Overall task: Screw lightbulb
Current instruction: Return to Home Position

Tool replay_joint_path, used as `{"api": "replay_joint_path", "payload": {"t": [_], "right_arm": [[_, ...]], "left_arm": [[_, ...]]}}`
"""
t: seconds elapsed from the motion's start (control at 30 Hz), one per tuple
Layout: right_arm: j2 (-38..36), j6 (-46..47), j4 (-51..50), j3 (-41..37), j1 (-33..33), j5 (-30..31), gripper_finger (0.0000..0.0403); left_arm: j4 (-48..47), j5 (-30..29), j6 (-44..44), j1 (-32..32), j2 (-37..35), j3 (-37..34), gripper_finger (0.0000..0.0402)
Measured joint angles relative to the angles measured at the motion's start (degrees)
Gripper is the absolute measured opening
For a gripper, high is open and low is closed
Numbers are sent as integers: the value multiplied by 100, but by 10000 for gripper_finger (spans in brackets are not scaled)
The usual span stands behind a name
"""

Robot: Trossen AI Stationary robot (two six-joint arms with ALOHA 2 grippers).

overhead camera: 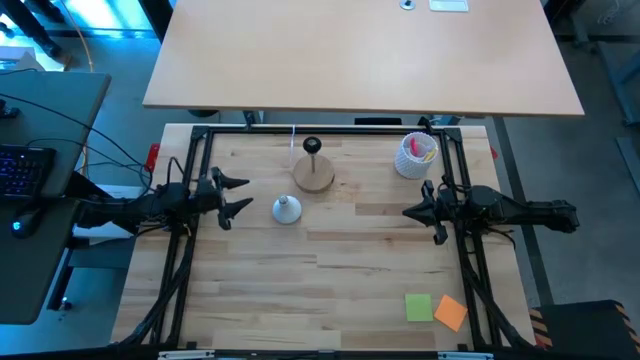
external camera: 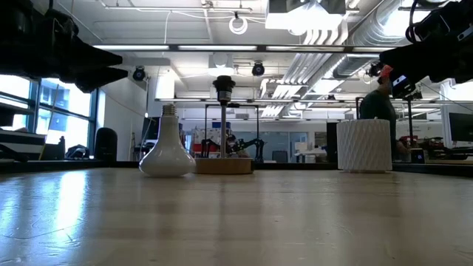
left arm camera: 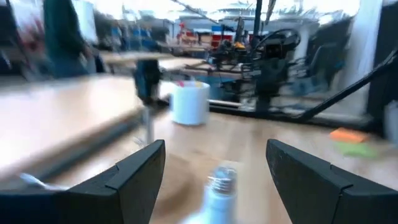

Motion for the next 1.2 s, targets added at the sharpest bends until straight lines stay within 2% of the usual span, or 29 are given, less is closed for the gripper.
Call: {"api": "replay_joint_path", "payload": {"t": [0.1,0.37,1.2], "right_arm": [[2,0,-2,0,0,0,0],[2,0,-1,0,0,0,0],[2,0,-2,0,2,0,0]], "left_arm": [[-172,390,-907,-15,46,49,275],[-338,1570,-431,-16,83,46,275],[-332,1586,-431,-14,87,42,275]]}}
